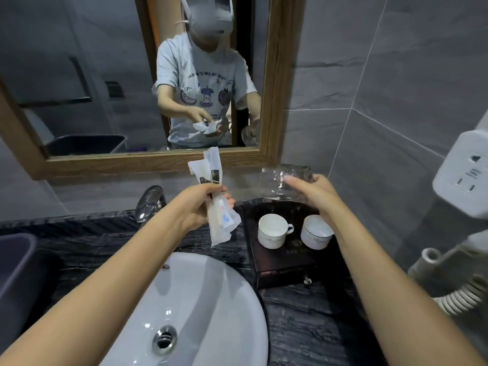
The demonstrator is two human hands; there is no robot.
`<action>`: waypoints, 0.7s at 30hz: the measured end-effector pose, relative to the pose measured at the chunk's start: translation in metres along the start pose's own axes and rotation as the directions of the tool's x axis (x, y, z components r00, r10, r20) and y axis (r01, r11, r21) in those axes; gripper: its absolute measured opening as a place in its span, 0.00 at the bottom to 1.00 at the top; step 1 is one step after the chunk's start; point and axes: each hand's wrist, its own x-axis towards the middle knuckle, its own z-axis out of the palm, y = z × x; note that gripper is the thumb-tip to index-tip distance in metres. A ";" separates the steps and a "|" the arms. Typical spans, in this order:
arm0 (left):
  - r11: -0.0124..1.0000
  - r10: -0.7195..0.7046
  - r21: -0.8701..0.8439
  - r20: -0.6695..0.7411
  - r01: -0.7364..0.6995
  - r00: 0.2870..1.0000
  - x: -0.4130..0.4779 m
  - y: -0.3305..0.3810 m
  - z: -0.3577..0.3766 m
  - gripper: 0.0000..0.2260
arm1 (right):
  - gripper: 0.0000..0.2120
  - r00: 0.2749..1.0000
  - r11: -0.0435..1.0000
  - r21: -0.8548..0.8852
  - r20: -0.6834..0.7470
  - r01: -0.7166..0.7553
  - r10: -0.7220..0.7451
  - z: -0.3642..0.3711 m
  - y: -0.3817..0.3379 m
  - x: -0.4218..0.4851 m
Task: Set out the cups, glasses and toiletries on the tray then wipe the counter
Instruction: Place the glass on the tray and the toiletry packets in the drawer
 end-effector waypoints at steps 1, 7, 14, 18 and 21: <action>1.000 0.003 0.015 -0.007 -0.003 1.000 0.003 -0.002 -0.005 0.04 | 0.13 1.000 0.994 -0.108 -0.012 0.013 -0.015 0.000 -0.002 0.008; 0.997 -0.017 0.071 0.005 0.017 1.000 0.020 -0.014 -0.027 0.03 | 0.32 0.998 0.791 -0.611 -0.056 -0.033 -0.002 0.016 0.001 0.054; 0.998 -0.052 0.019 -0.025 0.052 0.998 0.034 -0.039 -0.040 0.03 | 0.38 0.995 0.526 -0.850 0.046 -0.009 0.092 0.038 0.008 0.079; 0.997 -0.081 0.011 -0.009 0.082 0.997 0.039 -0.045 -0.044 0.03 | 0.30 0.990 0.446 -0.895 0.069 0.008 0.120 0.046 0.013 0.084; 0.996 -0.092 -0.007 -0.014 0.092 0.996 0.045 -0.049 -0.047 0.03 | 0.30 0.985 0.408 -0.913 0.081 0.011 0.154 0.050 0.019 0.087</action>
